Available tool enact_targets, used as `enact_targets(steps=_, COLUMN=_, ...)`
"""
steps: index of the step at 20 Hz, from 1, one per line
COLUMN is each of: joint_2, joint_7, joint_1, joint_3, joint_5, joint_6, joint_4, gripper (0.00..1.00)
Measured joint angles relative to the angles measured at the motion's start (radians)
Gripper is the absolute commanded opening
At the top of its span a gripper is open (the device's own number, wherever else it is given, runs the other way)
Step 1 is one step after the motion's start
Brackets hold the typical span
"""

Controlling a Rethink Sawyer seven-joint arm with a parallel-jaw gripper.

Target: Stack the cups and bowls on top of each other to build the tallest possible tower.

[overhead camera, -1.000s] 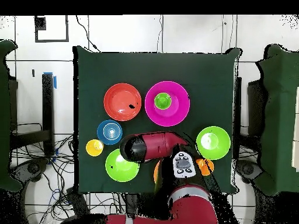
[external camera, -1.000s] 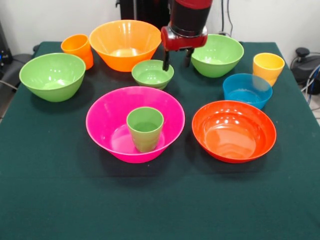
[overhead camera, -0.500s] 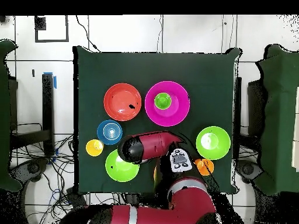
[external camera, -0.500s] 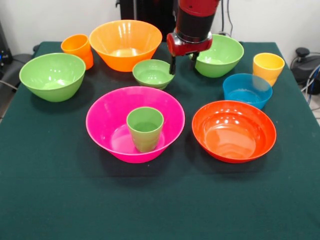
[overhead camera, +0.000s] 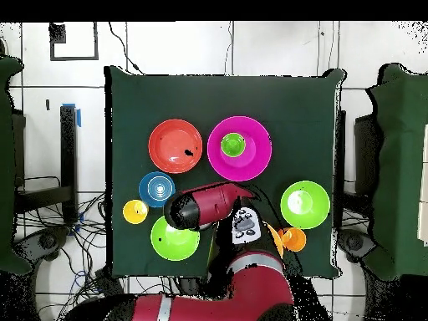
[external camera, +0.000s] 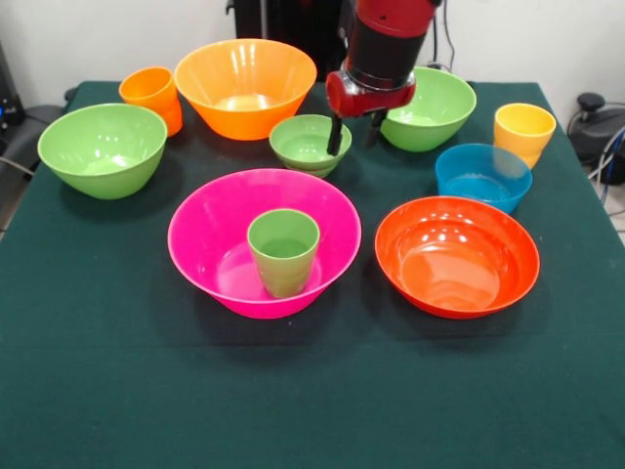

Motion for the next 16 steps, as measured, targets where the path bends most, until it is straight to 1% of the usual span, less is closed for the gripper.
enact_targets(steps=4, joint_2=-0.001, joint_7=0.0, joint_1=0.009, joint_3=-0.016, joint_5=-0.002, joint_6=0.0, joint_4=-0.026, gripper=1.0)
enact_targets(steps=11, joint_2=0.001, joint_7=0.0, joint_1=0.009, joint_3=-0.021, joint_5=-0.002, joint_6=0.0, joint_4=-0.057, gripper=1.0)
enact_targets(steps=12, joint_2=0.0, joint_7=0.0, joint_1=0.01, joint_3=-0.025, joint_5=-0.002, joint_6=0.0, joint_4=-0.065, gripper=0.0)
enact_targets(steps=16, joint_2=0.0, joint_7=0.0, joint_1=0.014, joint_3=-0.031, joint_5=-0.002, joint_6=0.007, joint_4=-0.072, gripper=0.0)
